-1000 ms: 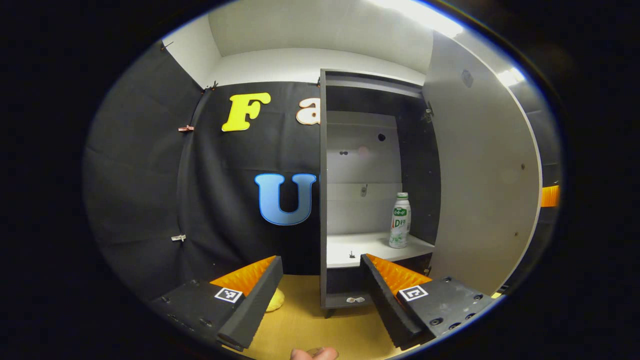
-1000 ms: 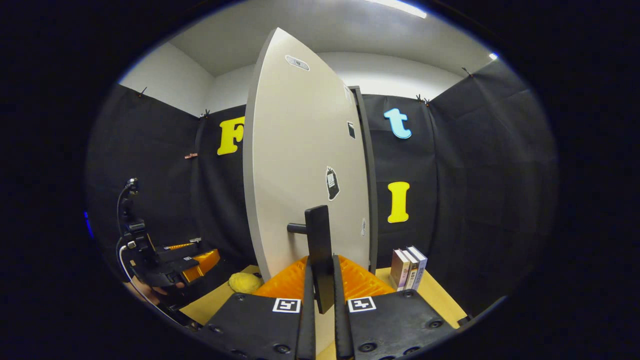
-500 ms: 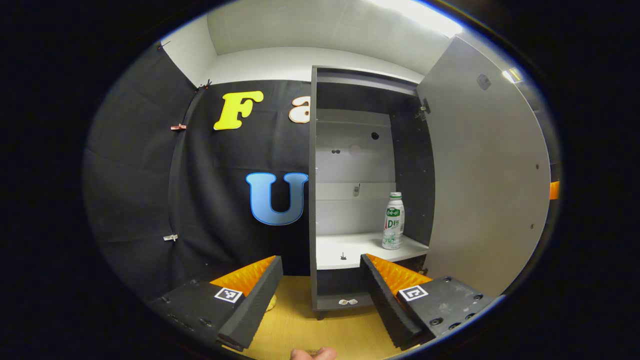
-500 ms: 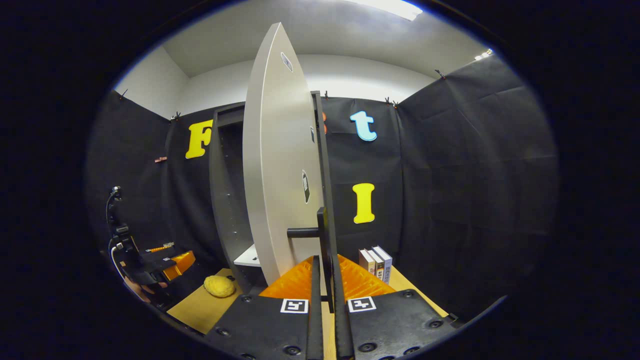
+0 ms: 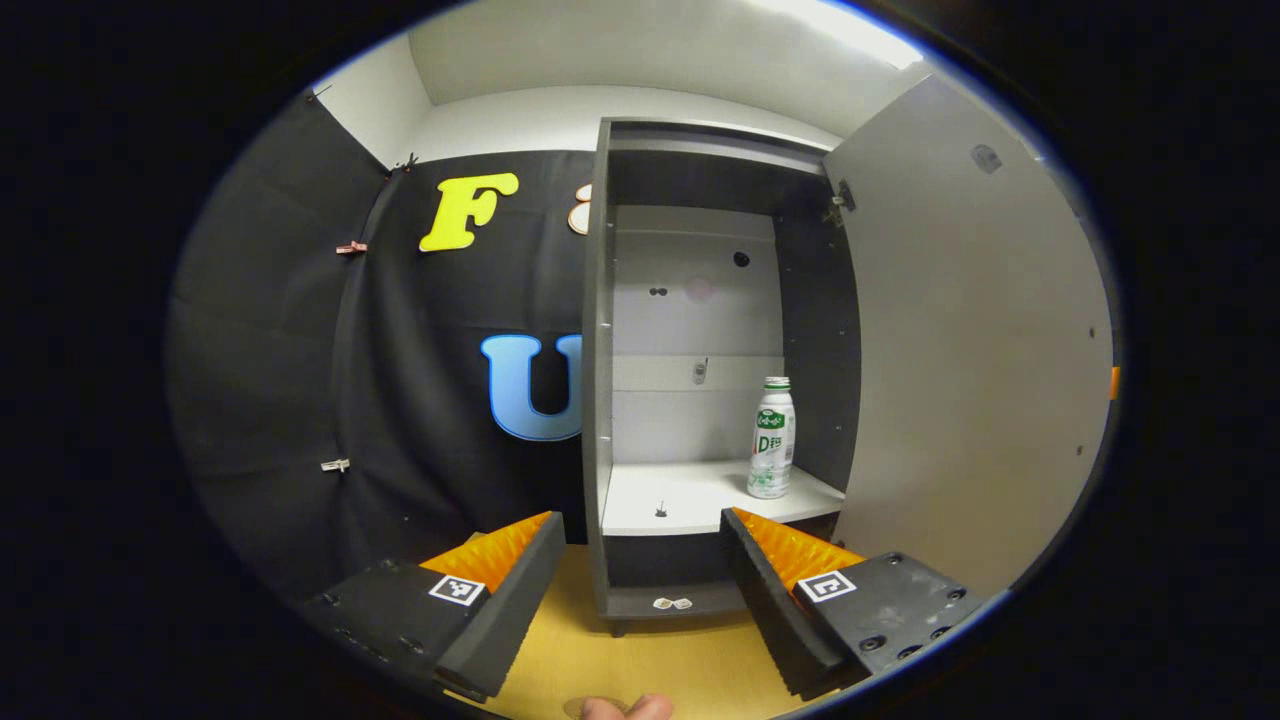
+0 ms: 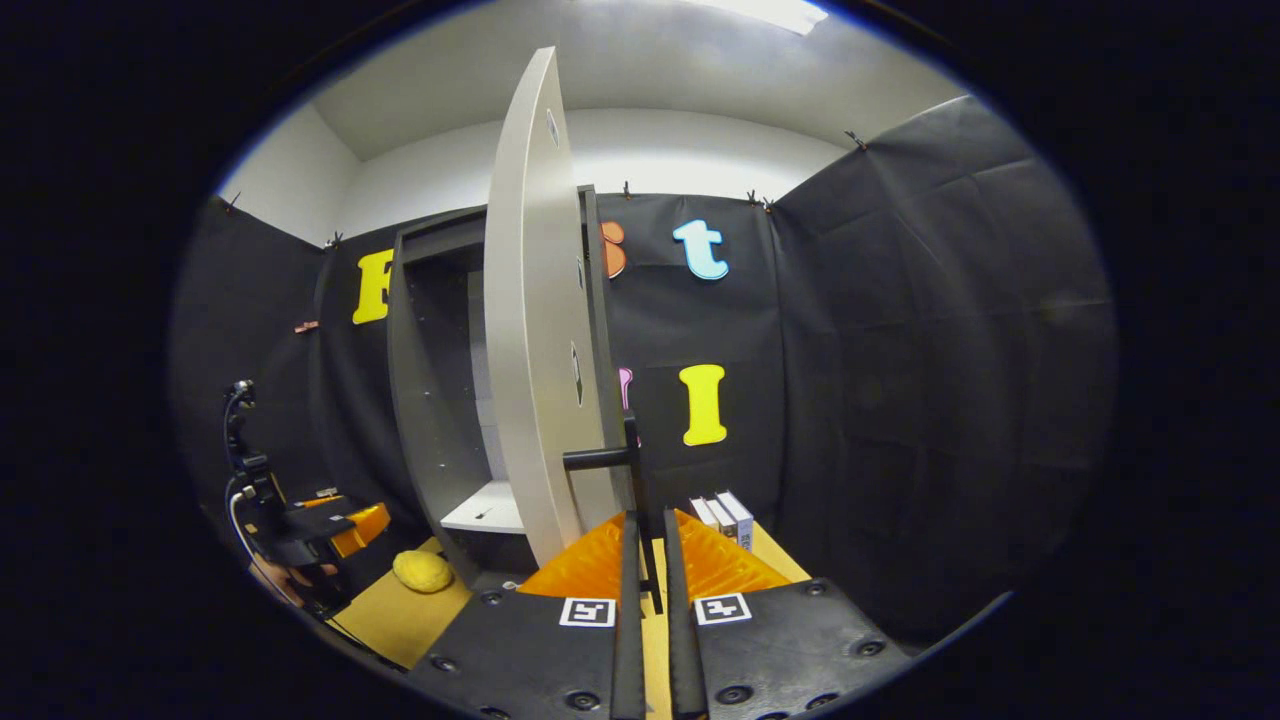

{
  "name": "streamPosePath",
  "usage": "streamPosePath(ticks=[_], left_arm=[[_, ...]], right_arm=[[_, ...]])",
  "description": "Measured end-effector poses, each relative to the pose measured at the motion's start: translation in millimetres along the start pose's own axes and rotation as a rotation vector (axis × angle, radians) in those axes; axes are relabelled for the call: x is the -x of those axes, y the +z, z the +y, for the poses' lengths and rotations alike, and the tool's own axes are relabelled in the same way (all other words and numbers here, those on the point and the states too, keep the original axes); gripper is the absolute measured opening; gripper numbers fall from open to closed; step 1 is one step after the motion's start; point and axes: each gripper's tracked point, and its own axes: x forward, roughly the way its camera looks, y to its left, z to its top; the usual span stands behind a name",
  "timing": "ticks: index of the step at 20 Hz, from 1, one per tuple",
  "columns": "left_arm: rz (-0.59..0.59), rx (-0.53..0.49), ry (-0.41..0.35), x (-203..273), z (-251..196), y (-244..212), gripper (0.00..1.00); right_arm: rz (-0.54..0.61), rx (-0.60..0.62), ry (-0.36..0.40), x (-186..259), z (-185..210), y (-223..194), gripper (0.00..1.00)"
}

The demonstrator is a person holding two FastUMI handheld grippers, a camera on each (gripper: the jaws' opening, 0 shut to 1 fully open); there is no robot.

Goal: Open the cabinet door with the right hand, grasp the bottle in the cabinet with the left hand and place it on the coaster, then close the cabinet door with the right hand.

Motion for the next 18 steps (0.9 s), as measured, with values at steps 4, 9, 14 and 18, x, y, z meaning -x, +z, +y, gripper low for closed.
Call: streamPosePath(ticks=[4, 9, 14, 18], left_arm=[[0.005, -0.009, -0.044, -28, -45, 2, 0.98], [-0.010, -0.014, -0.085, -79, -95, 11, 0.98], [-0.014, -0.026, -0.102, -137, -135, 13, 0.98], [-0.023, -0.056, -0.107, -173, -158, 15, 0.98]], right_arm=[[0.004, -0.002, 0.055, 2, 0, 0, 0.21], [0.024, -0.021, 0.081, 12, -15, -2, 0.39], [0.023, -0.047, -0.017, 13, -64, 5, 0.74], [0.021, -0.074, -0.096, 8, -95, 8, 0.98]])
